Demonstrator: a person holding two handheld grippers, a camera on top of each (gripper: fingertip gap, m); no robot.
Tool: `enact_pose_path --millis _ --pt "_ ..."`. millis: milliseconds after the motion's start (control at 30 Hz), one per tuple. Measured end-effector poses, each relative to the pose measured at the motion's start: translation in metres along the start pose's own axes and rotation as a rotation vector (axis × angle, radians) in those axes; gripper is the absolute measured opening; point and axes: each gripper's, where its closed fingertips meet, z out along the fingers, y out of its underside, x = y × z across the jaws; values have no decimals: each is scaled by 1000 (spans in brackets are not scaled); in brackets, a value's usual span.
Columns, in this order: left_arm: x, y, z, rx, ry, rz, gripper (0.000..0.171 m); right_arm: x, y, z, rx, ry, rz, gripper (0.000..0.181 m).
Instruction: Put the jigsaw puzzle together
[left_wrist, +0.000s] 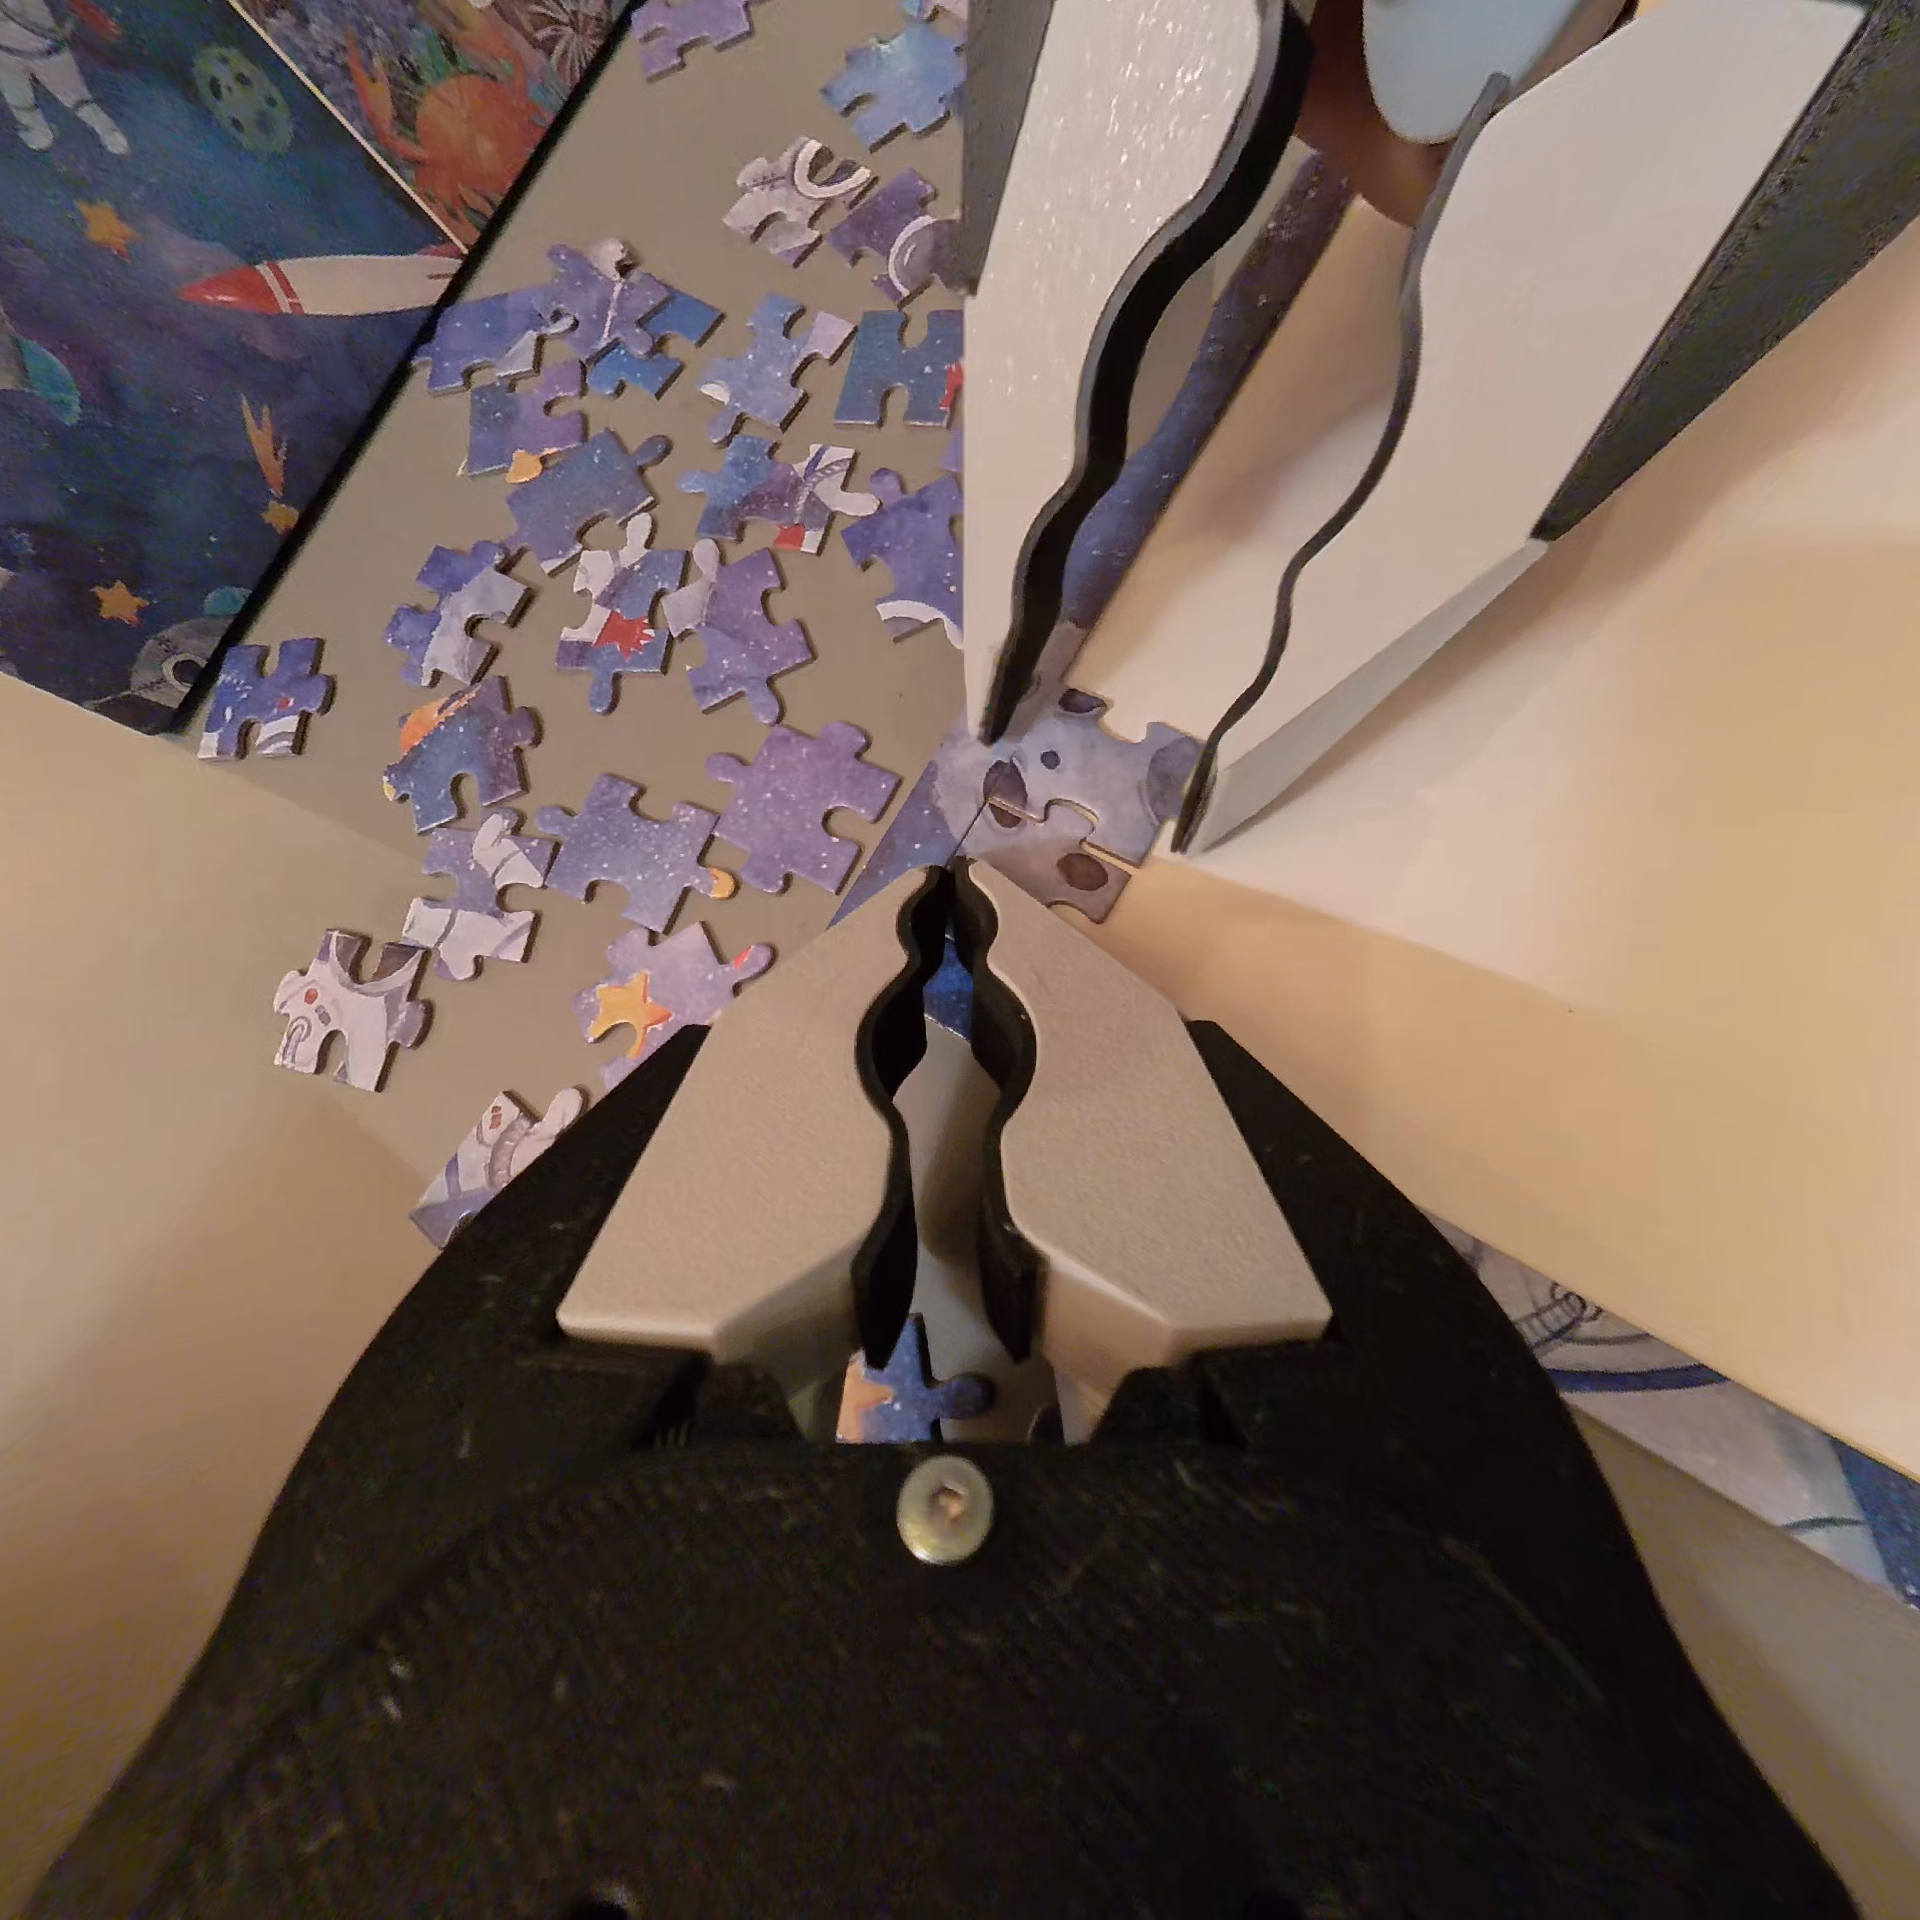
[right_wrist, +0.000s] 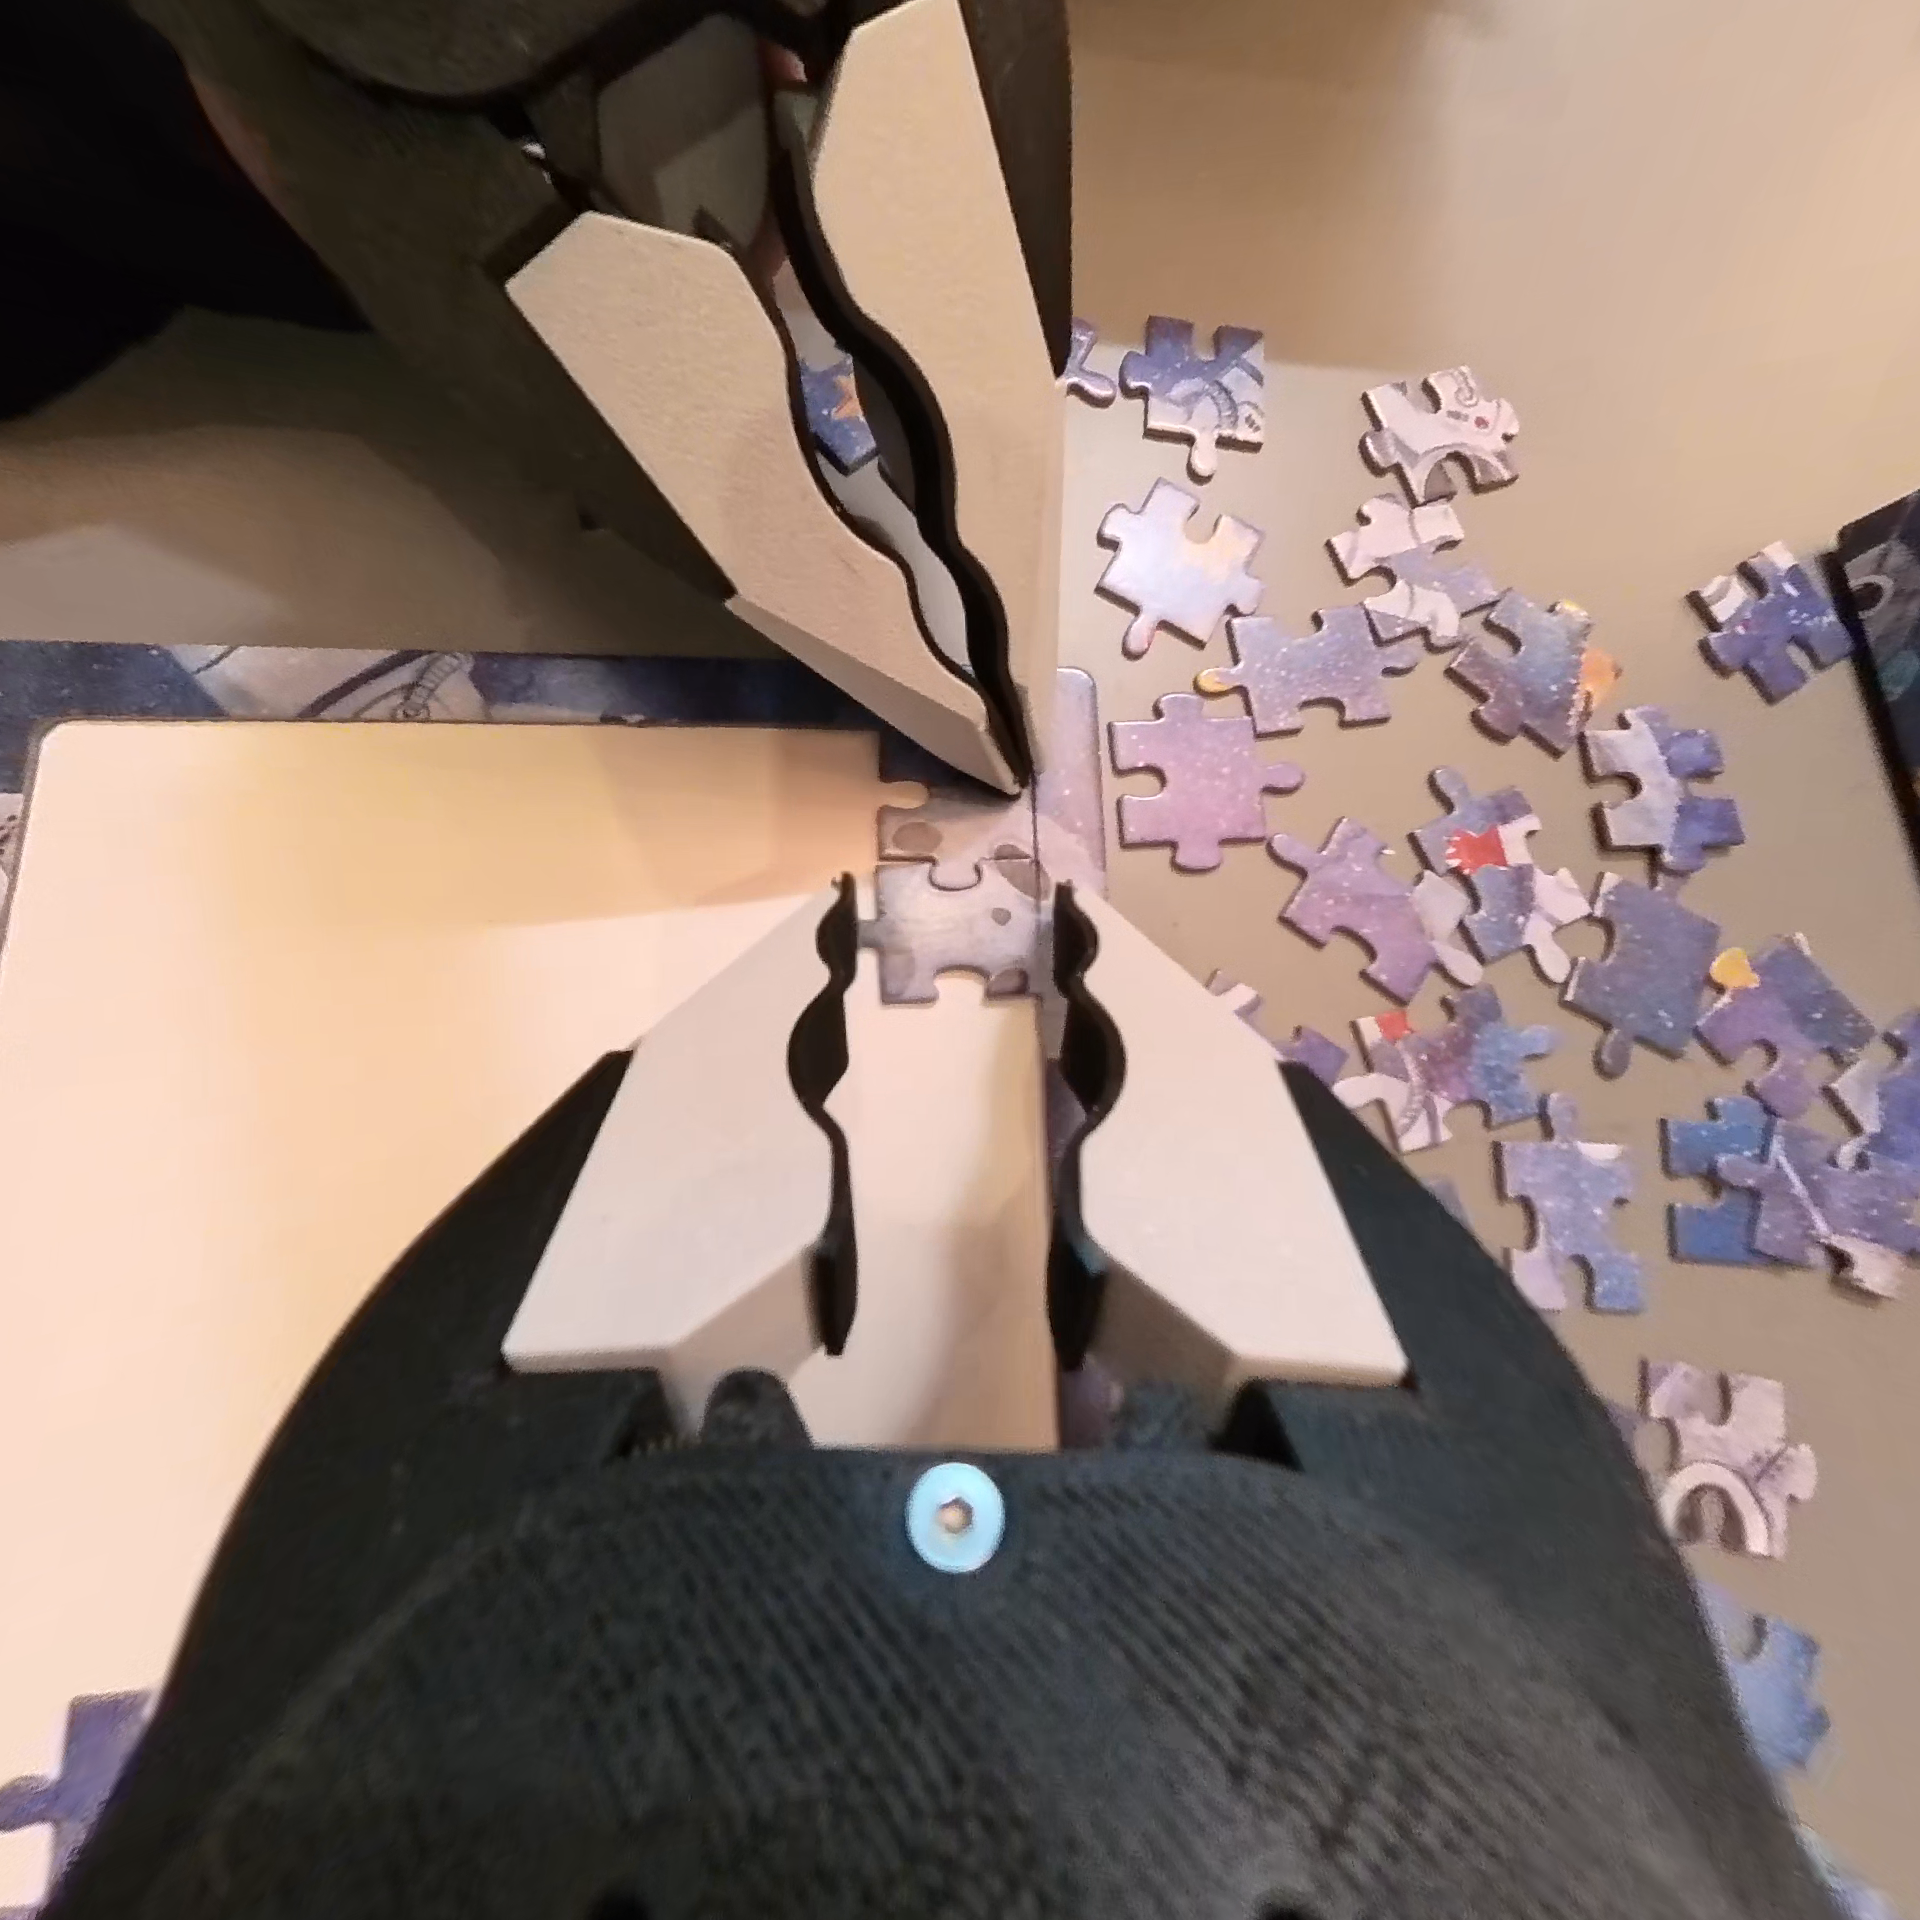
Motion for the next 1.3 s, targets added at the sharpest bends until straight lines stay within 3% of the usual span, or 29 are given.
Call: enact_pose_path --millis 333,1067,1300 --pt "0 0 0 0 -2 3 1 -2 1 2 0 12 28 26" --pt "0 0 0 0 -3 3 1 -1 -1 3 -18 65 10 23" --pt "0 0 0 0 -2 2 1 2 -12 -8 58 67 53 16"
